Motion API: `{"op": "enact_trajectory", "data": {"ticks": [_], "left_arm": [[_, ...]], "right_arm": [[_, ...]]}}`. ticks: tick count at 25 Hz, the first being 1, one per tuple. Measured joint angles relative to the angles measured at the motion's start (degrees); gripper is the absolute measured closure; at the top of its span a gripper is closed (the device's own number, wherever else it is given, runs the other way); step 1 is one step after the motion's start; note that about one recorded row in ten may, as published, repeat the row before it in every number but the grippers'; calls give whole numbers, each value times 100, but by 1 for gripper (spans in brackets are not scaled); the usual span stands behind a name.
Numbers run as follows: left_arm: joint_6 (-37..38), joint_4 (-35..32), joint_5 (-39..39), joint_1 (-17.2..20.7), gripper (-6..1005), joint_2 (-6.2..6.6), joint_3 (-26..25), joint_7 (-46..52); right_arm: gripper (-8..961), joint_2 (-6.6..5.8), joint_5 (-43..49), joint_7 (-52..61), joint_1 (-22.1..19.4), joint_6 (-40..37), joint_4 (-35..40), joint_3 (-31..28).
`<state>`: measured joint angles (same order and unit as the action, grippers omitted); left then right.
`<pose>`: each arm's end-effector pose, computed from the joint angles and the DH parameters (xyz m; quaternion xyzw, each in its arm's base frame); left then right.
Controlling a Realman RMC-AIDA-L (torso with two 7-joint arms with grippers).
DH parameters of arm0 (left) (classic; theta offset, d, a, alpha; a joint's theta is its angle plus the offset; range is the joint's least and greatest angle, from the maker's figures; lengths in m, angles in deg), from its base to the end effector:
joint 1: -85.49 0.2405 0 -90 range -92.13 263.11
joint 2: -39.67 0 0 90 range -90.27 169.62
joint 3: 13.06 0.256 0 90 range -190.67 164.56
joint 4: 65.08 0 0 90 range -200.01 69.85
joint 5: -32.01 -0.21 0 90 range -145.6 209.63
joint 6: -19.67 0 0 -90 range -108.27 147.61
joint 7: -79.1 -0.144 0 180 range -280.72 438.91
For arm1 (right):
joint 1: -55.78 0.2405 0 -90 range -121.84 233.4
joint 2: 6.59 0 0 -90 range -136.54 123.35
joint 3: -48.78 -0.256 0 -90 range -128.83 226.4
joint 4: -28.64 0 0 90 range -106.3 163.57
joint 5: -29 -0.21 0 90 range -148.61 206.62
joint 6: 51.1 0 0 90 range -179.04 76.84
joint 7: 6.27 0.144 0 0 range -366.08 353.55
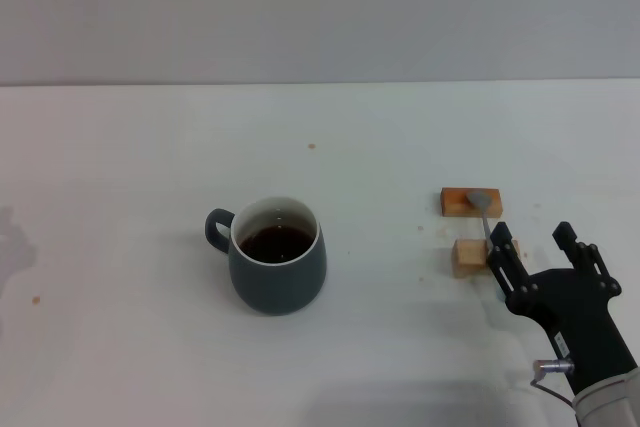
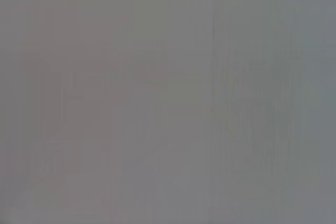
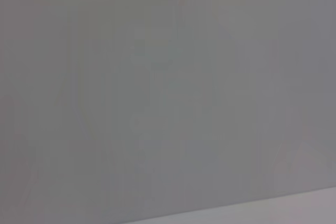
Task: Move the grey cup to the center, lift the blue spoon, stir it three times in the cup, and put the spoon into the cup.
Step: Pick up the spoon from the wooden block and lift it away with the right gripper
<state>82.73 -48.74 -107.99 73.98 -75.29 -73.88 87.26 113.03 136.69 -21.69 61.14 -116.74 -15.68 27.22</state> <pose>-0.3947 0.2745 0.0221 -0.6420 -0.2921 -0.2460 0.6649 0.2694 0.2220 -0.1028 -0.6873 0.3326 0.3216 0.5599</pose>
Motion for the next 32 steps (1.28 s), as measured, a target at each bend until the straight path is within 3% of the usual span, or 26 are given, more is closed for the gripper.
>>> {"op": "enact_trajectory", "data": {"ticks": [15,25,32], "left_arm": [[14,0,0,9,996,0,0,0],[22,0,0,27,997,12,0,0],[23,3,0,46,998,16,0,0]], "right_arm": [[219,-6,-253,109,101,18,-83,261],[220,-76,-571,53,136,526,-351,189],[220,-86,-929,-761,137,604,-659,179]]}}
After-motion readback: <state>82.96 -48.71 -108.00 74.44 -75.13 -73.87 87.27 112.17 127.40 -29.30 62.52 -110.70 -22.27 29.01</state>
